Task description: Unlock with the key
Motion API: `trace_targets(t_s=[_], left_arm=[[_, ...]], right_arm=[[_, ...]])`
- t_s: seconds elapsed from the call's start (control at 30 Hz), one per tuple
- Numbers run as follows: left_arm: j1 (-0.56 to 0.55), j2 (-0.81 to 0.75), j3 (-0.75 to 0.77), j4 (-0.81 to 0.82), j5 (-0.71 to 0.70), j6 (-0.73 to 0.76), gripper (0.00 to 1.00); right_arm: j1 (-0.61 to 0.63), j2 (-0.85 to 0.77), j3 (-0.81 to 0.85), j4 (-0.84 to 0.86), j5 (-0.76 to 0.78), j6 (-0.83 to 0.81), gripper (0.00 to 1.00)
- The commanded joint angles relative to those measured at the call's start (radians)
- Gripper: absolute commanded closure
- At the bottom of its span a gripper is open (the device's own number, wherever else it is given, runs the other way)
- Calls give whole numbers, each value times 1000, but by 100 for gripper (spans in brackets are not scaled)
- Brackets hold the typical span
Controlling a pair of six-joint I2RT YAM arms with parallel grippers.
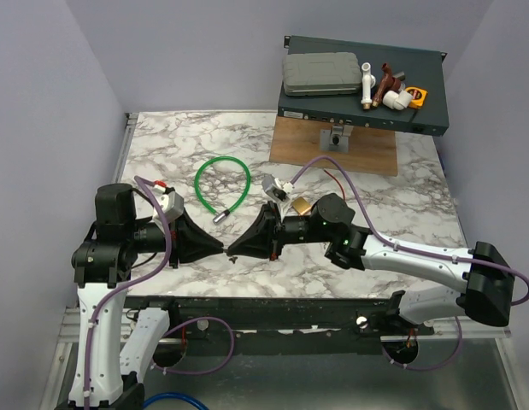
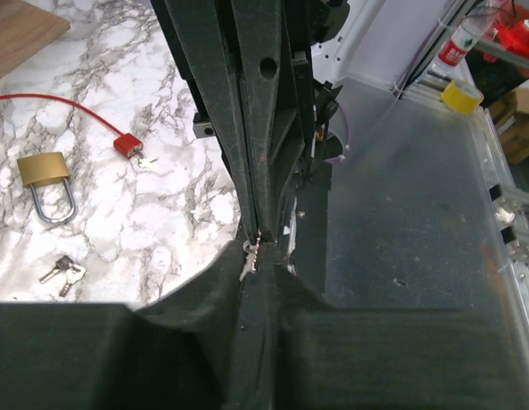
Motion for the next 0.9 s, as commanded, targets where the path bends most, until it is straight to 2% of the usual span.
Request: trace_targets(t_s=[0.0, 0.07, 0.27, 0.4, 0.5, 0.7, 0.87], left_arm=[[6, -11, -9, 35, 11, -10, 66], [6, -8, -6, 36, -1, -11, 59], [6, 21, 3, -10, 24, 18, 57], [6, 67, 47, -176, 28, 166, 45], [6, 102, 73, -286, 26, 264, 44], [6, 113, 73, -314, 24, 293, 53], [3, 100, 78, -306, 25, 285, 80]], right_arm=[[-4, -4, 3, -40, -42, 7, 99], [-4, -4, 13, -61, -41, -2, 99], [-4, -1, 34, -113, -34, -18, 99], [-4, -13, 57, -179, -8, -71, 99], [-4, -17, 92, -248, 5, -122, 99], [-4, -9, 159, -340, 21, -190, 99], [-4, 15, 193, -377, 8, -207, 99]])
